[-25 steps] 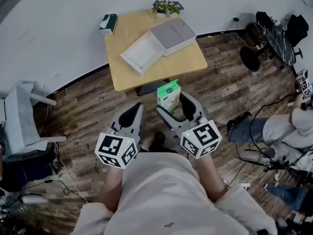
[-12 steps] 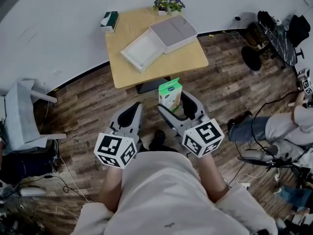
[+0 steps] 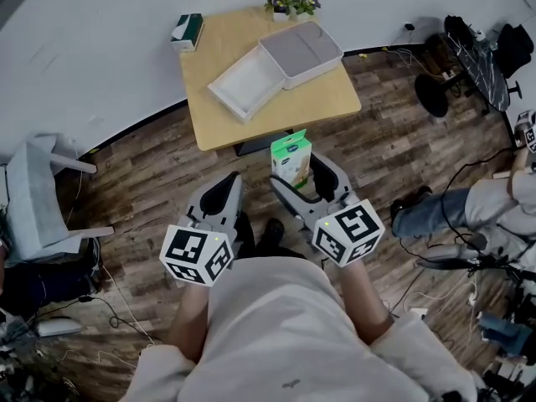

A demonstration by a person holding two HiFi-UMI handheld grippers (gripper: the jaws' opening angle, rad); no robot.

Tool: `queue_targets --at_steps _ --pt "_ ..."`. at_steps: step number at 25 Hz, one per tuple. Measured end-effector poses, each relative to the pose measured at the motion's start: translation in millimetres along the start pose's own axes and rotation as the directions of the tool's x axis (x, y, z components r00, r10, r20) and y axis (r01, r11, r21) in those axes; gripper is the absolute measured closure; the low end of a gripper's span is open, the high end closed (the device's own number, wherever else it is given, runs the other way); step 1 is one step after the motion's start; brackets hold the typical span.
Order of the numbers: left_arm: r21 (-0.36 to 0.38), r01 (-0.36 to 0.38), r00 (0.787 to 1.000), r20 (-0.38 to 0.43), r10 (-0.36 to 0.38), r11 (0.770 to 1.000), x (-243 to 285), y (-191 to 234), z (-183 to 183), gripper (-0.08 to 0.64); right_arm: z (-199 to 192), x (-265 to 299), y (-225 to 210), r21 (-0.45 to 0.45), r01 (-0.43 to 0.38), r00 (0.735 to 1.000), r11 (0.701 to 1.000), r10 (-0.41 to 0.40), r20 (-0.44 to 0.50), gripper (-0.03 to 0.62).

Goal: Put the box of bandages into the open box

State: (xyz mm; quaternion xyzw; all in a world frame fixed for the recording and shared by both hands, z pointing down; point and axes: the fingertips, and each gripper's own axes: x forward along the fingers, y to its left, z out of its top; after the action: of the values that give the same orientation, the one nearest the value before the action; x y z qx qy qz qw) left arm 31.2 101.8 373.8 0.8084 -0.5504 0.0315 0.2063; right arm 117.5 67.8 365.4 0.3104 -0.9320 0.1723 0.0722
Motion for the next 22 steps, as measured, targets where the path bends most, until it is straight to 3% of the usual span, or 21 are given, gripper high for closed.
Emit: queue_targets --at_steps 22 --pt "-0.017 0.075 0.997 -0.018 -0.075 0.997 53 91 49 0.561 31 100 -20 0.020 0.070 0.997 0.997 -0.070 -0.030 0.242"
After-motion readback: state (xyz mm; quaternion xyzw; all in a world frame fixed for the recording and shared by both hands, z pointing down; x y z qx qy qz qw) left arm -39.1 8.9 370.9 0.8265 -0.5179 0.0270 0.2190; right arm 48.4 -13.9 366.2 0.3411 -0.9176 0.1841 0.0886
